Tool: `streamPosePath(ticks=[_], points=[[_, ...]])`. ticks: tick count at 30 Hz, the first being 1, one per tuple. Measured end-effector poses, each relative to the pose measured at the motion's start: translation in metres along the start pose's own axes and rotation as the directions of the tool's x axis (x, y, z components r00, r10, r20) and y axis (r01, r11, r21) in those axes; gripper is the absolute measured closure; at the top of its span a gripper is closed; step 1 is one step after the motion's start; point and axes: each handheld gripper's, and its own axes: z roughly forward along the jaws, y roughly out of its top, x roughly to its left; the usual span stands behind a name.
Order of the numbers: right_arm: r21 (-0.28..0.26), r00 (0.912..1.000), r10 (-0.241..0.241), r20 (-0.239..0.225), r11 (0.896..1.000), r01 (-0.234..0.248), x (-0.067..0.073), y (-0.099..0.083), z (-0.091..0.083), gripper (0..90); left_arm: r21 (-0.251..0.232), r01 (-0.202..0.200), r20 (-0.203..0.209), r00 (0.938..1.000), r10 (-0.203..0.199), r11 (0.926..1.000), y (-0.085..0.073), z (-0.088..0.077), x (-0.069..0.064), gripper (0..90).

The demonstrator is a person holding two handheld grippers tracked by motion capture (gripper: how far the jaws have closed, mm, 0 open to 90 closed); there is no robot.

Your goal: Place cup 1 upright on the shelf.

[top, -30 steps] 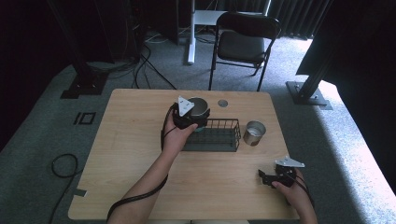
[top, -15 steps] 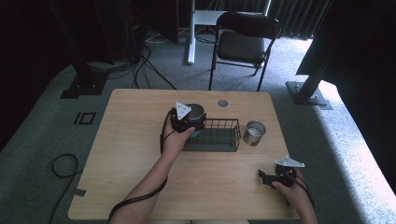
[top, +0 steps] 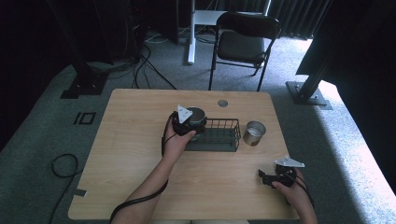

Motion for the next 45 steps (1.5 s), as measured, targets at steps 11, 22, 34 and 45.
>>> streamPosePath(ticks=[11, 22, 34, 45], points=[[0.000, 1.0000, 0.001, 0.000, 1.000, -0.001, 0.000, 0.000, 0.000, 11.8, 0.058, -0.069, 0.037, 0.9971, 0.067, 0.9959, -0.001, -0.005, -0.004, 3.6], [0.000, 1.0000, 0.000, 0.000, 1.000, 0.000, 0.000, 0.000, 0.000, 11.8, 0.084, -0.073, 0.066, 0.9955, 0.068, 0.9937, -0.002, -0.016, -0.003, 3.1], [0.000, 1.0000, 0.000, 0.000, 1.000, 0.000, 0.000, 0.000, 0.000, 11.9, 0.081, -0.081, 0.082, 0.9938, 0.074, 0.9934, -0.001, -0.035, -0.001, 3.1], [-0.001, 1.0000, -0.001, 0.000, 1.000, 0.001, 0.000, 0.000, 0.000, 11.8, 0.082, -0.086, 0.101, 0.9918, 0.078, 0.9929, -0.005, -0.054, 0.004, 3.2]])
